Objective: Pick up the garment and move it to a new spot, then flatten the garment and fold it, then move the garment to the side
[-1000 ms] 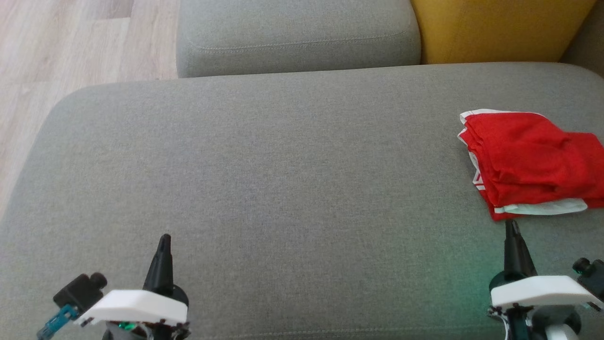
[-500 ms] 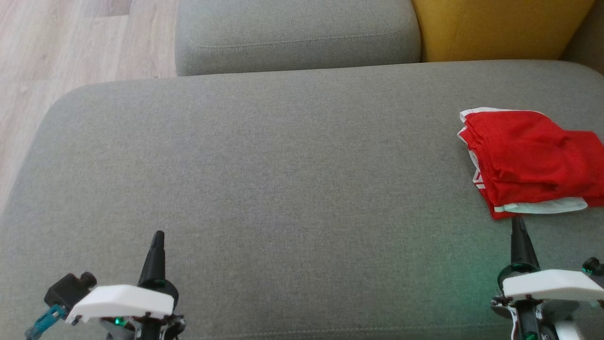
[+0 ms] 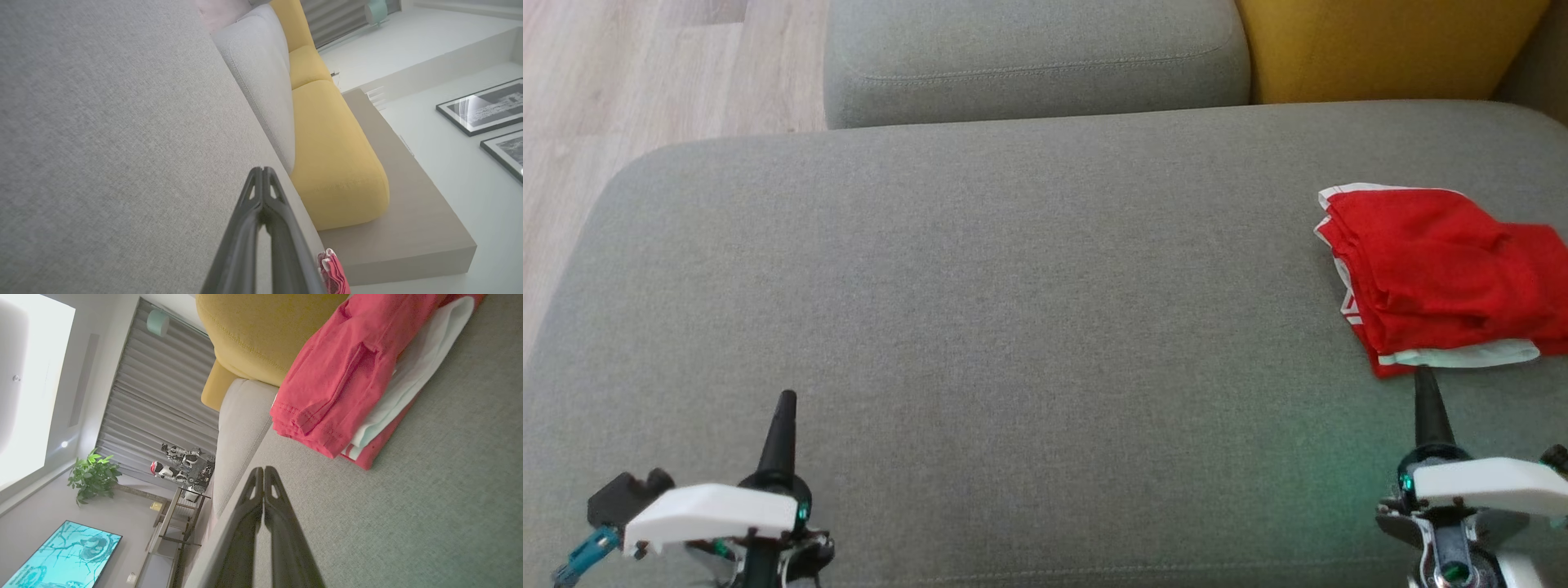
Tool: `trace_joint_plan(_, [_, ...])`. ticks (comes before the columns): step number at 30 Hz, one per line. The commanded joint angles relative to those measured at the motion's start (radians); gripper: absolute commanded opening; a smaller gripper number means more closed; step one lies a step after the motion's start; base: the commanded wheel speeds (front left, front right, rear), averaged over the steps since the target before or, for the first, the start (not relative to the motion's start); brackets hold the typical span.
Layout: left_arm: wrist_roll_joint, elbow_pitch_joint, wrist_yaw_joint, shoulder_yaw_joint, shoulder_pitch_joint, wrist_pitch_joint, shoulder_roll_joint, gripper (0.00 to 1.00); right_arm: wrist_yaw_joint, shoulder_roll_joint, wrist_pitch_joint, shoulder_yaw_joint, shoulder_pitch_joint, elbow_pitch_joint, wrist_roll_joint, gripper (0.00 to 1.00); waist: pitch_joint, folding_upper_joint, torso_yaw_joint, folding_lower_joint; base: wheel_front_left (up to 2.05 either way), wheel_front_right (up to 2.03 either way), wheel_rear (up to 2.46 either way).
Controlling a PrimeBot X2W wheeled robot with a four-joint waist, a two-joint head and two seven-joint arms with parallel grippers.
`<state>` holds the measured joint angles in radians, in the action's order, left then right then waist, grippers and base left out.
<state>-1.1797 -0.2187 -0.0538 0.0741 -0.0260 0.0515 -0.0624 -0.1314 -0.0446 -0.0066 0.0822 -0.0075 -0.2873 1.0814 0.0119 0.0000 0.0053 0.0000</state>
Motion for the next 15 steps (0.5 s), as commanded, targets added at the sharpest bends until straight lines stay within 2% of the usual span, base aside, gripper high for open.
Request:
trace_joint_plan(1, [-0.036, 0.026, -0.012, -0.040, 0.063, -0.012, -0.017, 0.00, 0.000, -0.004, 0.009, -0.006, -0.057, 0.038, 0.043, 0.00, -0.001, 0.0000, 0.000, 0.0000, 0.00, 0.00, 0.00])
trace_joint_plan(15, [-0.173, 0.010, -0.033, -0.074, 0.085, -0.050, -0.017, 0.00, 0.001, -0.005, 0.044, 0.006, -0.071, 0.039, 0.198, 0.00, -0.005, 0.0000, -0.002, 0.0000, 0.00, 0.00, 0.00])
